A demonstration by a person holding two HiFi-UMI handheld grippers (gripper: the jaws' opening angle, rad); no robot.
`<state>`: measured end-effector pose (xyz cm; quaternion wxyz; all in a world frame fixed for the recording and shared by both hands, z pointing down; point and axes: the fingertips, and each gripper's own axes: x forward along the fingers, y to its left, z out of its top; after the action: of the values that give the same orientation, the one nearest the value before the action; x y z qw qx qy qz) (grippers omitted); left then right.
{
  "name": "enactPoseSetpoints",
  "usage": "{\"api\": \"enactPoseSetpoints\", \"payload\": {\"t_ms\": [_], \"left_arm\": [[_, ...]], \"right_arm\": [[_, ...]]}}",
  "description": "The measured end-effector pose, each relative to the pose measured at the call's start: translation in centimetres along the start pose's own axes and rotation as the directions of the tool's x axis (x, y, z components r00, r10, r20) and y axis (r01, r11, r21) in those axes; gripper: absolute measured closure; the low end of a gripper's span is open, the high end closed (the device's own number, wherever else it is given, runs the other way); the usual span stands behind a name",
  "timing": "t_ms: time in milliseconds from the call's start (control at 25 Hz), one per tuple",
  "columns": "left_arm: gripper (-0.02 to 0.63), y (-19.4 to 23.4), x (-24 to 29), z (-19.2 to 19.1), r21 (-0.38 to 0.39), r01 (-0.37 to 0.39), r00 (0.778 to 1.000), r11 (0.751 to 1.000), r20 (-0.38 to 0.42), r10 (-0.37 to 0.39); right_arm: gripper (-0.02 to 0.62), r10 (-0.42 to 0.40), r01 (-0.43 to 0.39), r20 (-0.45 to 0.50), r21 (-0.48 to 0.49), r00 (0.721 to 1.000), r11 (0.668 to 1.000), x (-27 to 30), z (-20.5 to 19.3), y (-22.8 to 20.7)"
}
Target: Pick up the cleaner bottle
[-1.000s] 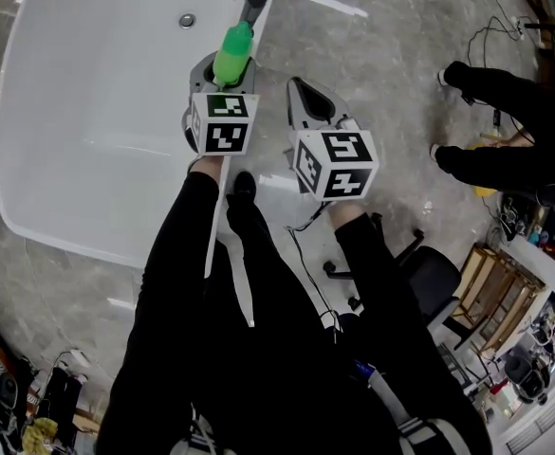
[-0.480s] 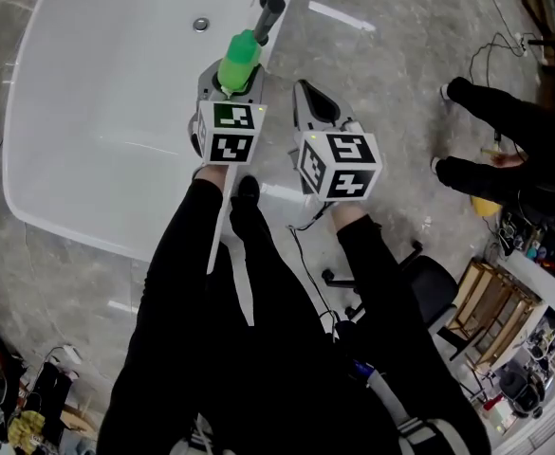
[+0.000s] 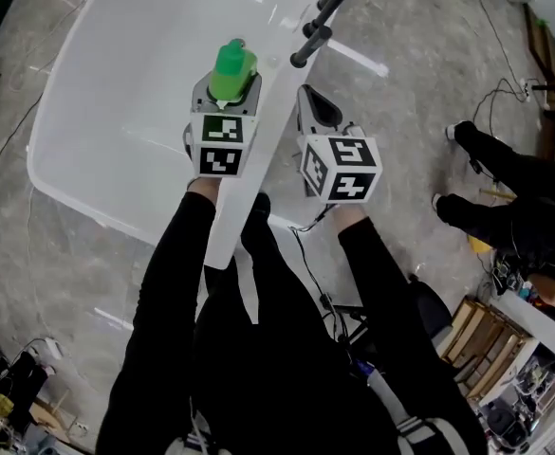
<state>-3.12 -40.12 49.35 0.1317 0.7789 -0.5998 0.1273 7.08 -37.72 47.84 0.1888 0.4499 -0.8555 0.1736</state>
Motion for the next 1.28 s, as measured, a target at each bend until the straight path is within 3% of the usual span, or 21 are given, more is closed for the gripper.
{"api": "enactPoseSetpoints", "payload": {"t_ms": [440, 1280], "left_arm": [[0.411, 7.8, -10.9, 2.6, -0.007, -0.117, 0.992, 0.993, 0.050, 0.117], [0.411, 18.2, -27.2, -0.3, -0.049, -0.282, 0.957, 0.958, 0.052, 0.284]], "right_arm": [[0.594, 0.105, -0.101, 0.053, -0.082, 0.993, 0.992, -0.9, 3.6, 10.4], [0.594, 0.277, -0.263, 0.052, -0.182, 0.960, 0.947, -0.7, 3.2, 28.1]]}}
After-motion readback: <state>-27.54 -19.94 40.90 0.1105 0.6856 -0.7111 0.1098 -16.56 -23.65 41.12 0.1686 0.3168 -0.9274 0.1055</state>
